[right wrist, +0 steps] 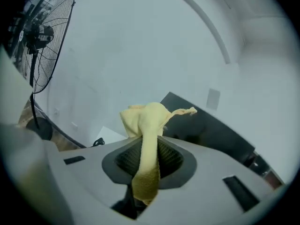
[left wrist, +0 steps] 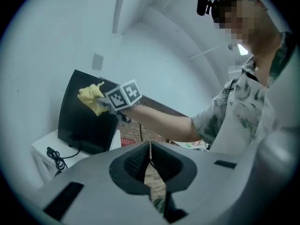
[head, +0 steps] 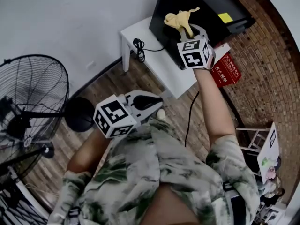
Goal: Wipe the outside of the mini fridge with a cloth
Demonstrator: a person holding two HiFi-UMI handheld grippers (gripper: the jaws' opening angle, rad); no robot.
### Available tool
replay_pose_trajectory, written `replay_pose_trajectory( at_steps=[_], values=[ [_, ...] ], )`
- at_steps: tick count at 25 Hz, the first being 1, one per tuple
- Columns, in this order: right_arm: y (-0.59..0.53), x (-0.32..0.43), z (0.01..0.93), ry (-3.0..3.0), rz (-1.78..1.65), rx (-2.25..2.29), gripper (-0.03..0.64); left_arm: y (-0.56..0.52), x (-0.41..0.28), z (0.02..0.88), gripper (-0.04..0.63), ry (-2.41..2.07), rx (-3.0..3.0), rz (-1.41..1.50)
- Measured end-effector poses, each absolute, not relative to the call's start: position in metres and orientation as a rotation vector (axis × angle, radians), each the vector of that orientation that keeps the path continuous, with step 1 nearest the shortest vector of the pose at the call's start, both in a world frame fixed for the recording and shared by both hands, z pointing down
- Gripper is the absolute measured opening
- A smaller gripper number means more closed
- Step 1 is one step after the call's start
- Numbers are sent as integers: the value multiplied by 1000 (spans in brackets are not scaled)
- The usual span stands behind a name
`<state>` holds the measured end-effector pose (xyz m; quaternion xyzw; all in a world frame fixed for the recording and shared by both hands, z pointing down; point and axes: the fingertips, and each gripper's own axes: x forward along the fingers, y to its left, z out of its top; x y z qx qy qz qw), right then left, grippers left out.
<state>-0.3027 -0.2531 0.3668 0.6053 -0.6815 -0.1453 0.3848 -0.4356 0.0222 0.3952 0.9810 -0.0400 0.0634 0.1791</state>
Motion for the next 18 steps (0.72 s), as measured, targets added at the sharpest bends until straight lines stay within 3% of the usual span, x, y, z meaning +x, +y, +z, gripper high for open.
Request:
replay_pose_trajectory(
  at_steps=[8,18],
  values=[
    [-283,-297,288,-1655,-510,1650,87,15,-451,393,32,-169,2764,158],
    [-299,-277,370,-1583,-376,1586,87,11,-473,400,32,-282,2736,157]
  ],
)
